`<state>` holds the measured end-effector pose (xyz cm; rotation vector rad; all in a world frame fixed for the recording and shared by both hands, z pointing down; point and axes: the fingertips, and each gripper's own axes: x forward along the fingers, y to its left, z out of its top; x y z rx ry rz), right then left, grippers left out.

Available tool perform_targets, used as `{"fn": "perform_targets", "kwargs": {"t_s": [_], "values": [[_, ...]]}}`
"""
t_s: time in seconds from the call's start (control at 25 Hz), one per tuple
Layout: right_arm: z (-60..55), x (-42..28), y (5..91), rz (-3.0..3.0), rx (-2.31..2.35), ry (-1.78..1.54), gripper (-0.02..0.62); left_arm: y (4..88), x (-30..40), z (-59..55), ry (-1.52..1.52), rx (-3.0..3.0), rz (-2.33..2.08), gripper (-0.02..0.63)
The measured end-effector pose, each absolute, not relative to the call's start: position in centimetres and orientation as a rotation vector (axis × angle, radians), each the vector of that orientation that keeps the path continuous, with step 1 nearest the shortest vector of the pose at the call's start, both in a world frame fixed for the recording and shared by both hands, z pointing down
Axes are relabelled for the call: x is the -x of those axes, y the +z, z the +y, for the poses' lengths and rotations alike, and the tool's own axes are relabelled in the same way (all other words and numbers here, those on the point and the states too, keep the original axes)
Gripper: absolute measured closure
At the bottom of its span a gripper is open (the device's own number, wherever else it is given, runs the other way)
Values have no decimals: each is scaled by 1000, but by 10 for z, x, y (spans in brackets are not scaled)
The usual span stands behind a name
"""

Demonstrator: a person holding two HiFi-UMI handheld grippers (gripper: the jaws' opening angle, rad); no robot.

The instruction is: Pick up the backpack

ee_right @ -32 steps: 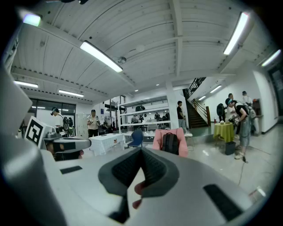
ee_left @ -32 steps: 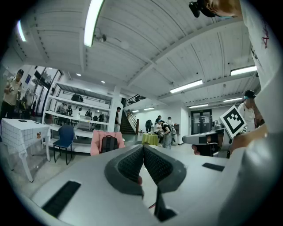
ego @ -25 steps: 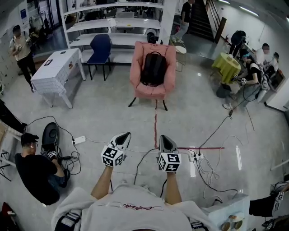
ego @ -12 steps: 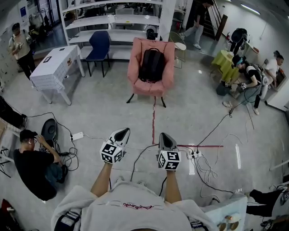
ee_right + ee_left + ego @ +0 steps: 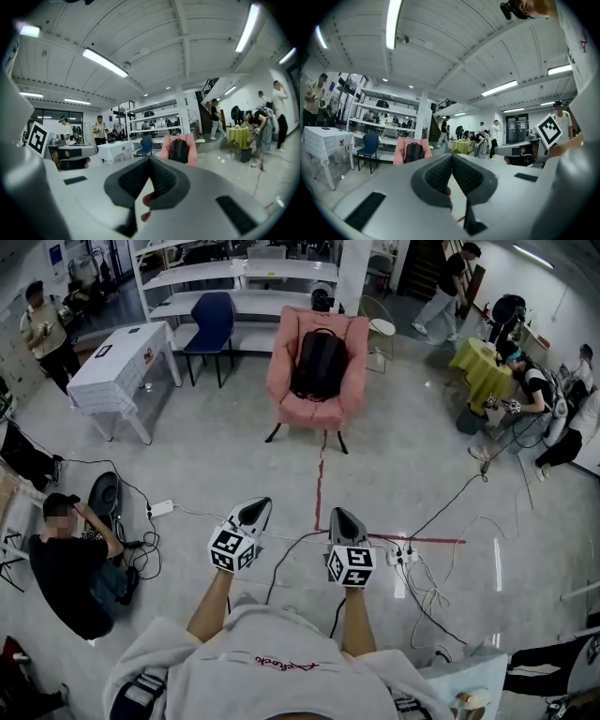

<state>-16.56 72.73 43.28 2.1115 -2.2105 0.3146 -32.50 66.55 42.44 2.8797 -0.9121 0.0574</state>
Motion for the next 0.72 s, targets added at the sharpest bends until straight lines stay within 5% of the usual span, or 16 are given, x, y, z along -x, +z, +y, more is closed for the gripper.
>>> {"fn": "perform_targets", "kwargs": {"t_s": [0.72], "values": [[692,145,449,-2214,-2090,341,577,440,301,632,78,-2870,-904,596]]}}
